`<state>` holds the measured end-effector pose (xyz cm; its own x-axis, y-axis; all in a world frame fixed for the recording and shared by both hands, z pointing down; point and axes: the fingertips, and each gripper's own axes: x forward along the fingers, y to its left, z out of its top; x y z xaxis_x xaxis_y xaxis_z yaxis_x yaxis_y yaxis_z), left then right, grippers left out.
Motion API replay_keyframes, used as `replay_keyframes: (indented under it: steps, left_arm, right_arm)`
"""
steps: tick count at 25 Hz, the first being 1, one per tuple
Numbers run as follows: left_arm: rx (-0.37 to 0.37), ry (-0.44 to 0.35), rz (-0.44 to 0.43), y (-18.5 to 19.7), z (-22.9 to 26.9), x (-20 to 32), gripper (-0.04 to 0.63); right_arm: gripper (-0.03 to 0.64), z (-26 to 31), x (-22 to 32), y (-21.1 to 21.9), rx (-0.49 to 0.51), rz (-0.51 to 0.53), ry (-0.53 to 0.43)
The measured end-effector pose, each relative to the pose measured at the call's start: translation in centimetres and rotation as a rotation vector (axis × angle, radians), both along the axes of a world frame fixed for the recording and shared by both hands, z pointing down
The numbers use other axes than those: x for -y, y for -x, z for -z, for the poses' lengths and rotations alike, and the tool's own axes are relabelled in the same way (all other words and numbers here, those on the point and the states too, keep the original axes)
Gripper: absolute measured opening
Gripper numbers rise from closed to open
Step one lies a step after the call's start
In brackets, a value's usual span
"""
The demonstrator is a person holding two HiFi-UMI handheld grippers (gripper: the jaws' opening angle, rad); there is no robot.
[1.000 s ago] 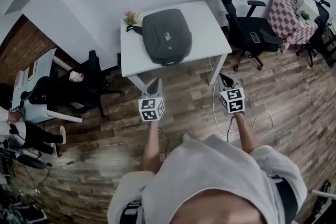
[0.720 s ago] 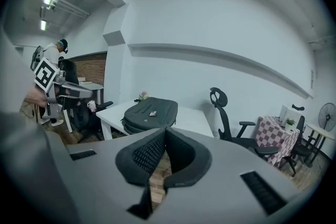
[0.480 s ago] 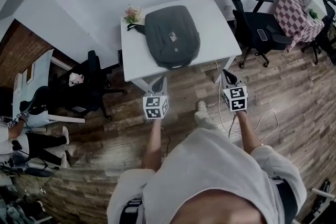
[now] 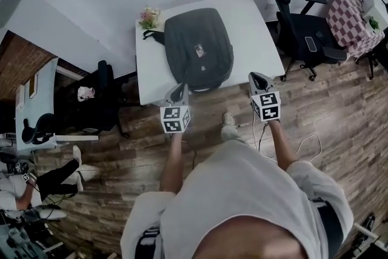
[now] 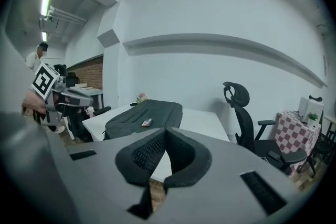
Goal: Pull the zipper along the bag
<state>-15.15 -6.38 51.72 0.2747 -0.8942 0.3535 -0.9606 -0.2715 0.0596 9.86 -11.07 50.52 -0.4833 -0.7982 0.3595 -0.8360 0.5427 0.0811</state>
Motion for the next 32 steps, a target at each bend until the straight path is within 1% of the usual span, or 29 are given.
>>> replay_keyframes:
  steps: [6, 10, 13, 16, 20, 22, 26, 29, 32]
  left_arm:
    - [0.020, 0.058, 0.016, -1.1, -1.5, 7.2, 0.026]
    - [0.039, 0.091, 0.020, -2.1, -2.2, 10.8, 0.026]
    - [0.079, 0.112, -0.005, -2.8, -2.8, 12.7, 0.026]
    - [0.155, 0.147, -0.056, -3.7, -3.8, 13.0, 0.026]
    - [0.318, 0.206, -0.160, -4.8, -6.2, 11.8, 0.026]
    - [0.383, 0.227, -0.217, -5.4, -7.2, 11.0, 0.026]
    - [0.462, 0.246, -0.329, -6.3, -8.6, 9.5, 0.026]
    - [0.514, 0.258, -0.411, -6.5, -9.7, 8.8, 0.028]
    - [0.518, 0.259, -0.464, -6.8, -10.2, 8.1, 0.029]
  right_arm:
    - [0.014, -1.6, 8.3, 0.0, 0.001, 0.040, 0.052]
    - [0.014, -3.0, 12.3, -0.2, 0.015, 0.067, 0.097]
    - [0.014, -4.4, 14.8, -0.2, 0.019, 0.095, 0.123]
    - [0.014, -5.7, 15.7, 0.3, 0.024, 0.126, 0.153]
    - [0.014, -7.8, 15.7, 1.2, 0.029, 0.166, 0.198]
    - [0.014, -8.8, 15.6, 1.6, 0.024, 0.183, 0.217]
    - [0.014, -10.6, 15.7, 2.0, -0.009, 0.205, 0.246]
    - [0.014, -11.7, 16.3, 2.3, -0.044, 0.225, 0.250]
    - [0.014, -12.7, 16.9, 2.4, -0.082, 0.240, 0.257]
